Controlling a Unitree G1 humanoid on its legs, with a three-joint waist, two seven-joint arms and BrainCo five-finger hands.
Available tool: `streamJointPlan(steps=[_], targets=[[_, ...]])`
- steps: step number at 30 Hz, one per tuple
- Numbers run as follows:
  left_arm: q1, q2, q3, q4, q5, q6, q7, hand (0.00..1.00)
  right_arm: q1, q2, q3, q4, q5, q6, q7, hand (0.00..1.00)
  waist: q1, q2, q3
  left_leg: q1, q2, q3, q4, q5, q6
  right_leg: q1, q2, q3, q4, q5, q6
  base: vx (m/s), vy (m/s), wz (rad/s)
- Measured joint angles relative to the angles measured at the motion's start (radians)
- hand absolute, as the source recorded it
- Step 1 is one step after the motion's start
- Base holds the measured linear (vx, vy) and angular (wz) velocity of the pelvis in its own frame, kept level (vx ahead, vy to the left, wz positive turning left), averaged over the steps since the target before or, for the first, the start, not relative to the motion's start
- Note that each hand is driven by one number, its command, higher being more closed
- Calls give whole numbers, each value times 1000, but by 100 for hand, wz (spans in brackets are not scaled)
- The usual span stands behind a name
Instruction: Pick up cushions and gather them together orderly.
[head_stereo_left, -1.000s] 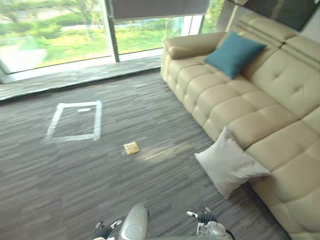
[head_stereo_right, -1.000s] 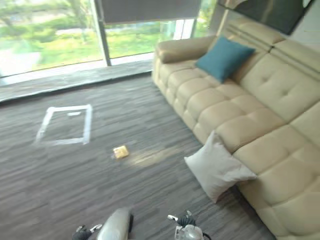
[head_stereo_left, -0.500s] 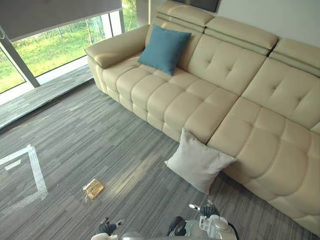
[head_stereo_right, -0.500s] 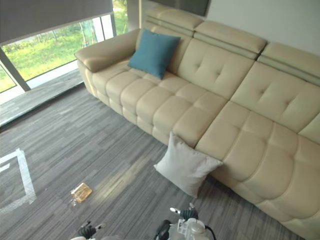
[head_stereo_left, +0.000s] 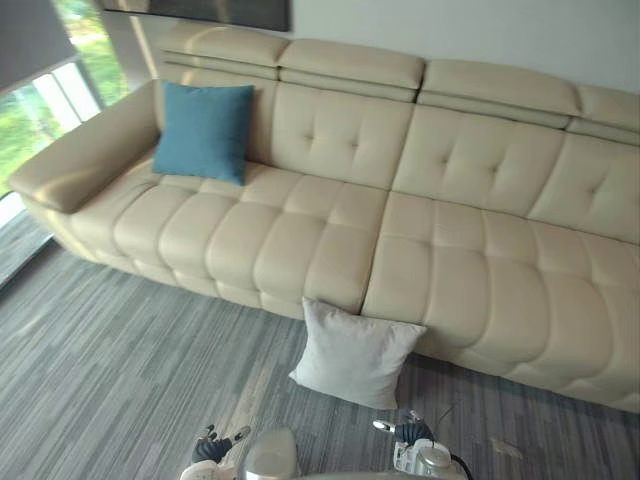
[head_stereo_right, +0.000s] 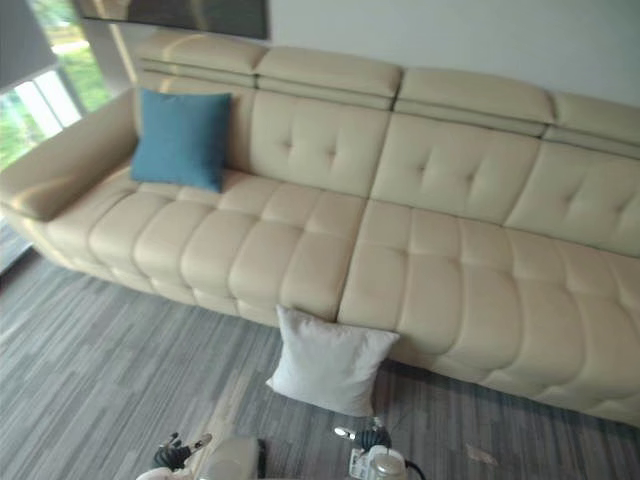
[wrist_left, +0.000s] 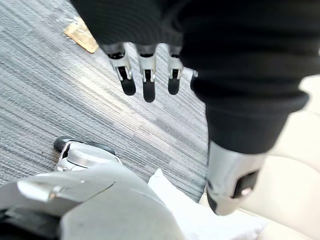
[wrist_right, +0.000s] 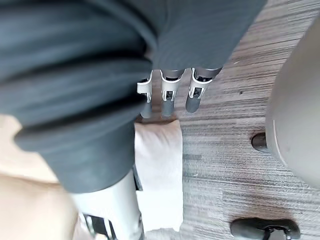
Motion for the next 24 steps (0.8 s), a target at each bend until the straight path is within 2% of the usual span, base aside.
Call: streamJointPlan(steps=[1, 2, 4, 5, 7, 9, 10, 11, 12, 13, 15, 16, 18, 20, 21, 24], targets=[[-1, 0, -2, 5, 1, 1, 0, 0, 0, 0, -1, -2, -1, -1, 2, 0, -1, 8, 3, 50, 5, 34, -30, -3, 7, -39, -20, -40, 108, 6, 12, 101, 145, -89], [0, 0, -2, 6, 1, 2, 0, 0, 0, 0, -2, -2, -1, -2, 3, 0, -2, 17, 8, 64, 7, 45, -38, -5, 9, -53, -27, -59, 142, 6, 12, 86, 114, -60], [2, 1, -3, 14, 1, 2, 0, 0, 1, -3, -9, 0, -11, -6, 6, 0, -3, 17, 7, 142, 15, 79, -79, -6, 11, -72, -100, -208, 257, -23, 4, 95, 64, -35], [4, 1, -8, 17, 1, 2, 0, 0, 1, -5, -10, 1, -21, -7, 7, 0, -7, 22, 3, 166, 30, 83, -101, -6, 10, -71, -128, -282, 255, -31, 0, 82, 6, -18], [5, 3, -17, 17, 1, 1, 0, 0, -1, -10, -12, 1, -37, -11, 7, 0, -14, 26, -2, 176, 50, 84, -126, -3, -8, -98, -134, -319, 201, -26, 7, 75, -79, -11], [7, 12, -34, 19, 1, 1, -3, 0, -6, -10, -15, 1, -37, -12, 7, 0, -19, 23, -4, 172, 52, 83, -130, -2, -30, -131, -119, -302, 96, 19, 12, 108, -142, -15], [8, 26, -41, 20, 2, 0, -8, 0, -4, -10, -16, 5, -35, -11, 7, 0, -20, -6, -12, 170, 29, 81, -126, -9, -48, -137, -112, -251, -2, 118, 3, 141, -192, -11], [4, 8, -49, 40, 3, 5, -8, 0, -5, -16, -26, 4, -37, -11, 7, 0, -22, 27, -19, 173, 51, 62, -125, -14, -60, -118, -87, -256, -5, 112, 5, 137, -191, -7], [5, 3, -50, 40, 4, 4, -8, 0, -2, -19, -34, 4, -37, -11, 6, 0, -23, 30, -26, 170, 57, 55, -128, -15, -61, -117, -76, -258, -15, 107, 2, 143, -200, 3], [6, -11, -50, 40, 5, 3, -7, 0, -4, -27, -45, 4, -37, -11, 5, 0, -23, 54, -31, 172, 75, 46, -132, -17, -66, -111, -58, -268, -27, 92, -6, 156, -185, 6], [2, -20, -49, 39, 9, 3, -7, 0, -5, -33, -48, 2, -35, -12, 2, 0, -24, 69, -29, 170, 99, 20, -113, -19, -69, -98, -37, -289, -31, 72, -16, 158, -183, 21], [2, -19, -47, 36, 11, 2, -8, 0, -6, -32, -48, 2, -34, -13, 0, 0, -24, 67, -28, 145, 111, -3, -68, -19, -69, -91, -28, -297, -31, 58, -20, 129, -185, 40], [1, -19, -43, 9, 12, 2, -9, 0, -5, -32, -51, 3, -16, -11, -4, 0, -21, 63, -18, 32, 145, -64, 176, -12, -58, -48, -15, -331, -34, 39, -34, 127, -195, 34], [2, -18, -44, 5, 17, 2, -8, 0, -2, -32, -51, 3, -11, -11, -9, 0, -18, 60, -17, 4, 156, -64, 244, -21, -50, -24, -15, -330, -45, 36, -40, 107, -73, -3], [1, -17, -45, 1, 21, 2, -7, 0, -3, -32, -56, 2, 5, -11, -12, 0, -17, 59, -17, -7, 146, -63, 216, -35, -64, -17, -20, -326, -51, 36, -40, 83, 2, -12], [-3, -17, -49, 2, 21, 3, -3, 0, -3, -29, -73, 2, 5, -11, -13, 0, -18, 58, -16, 0, 96, -65, 71, -28, -62, -18, -27, -316, -45, 36, -21, 48, 78, -9]])
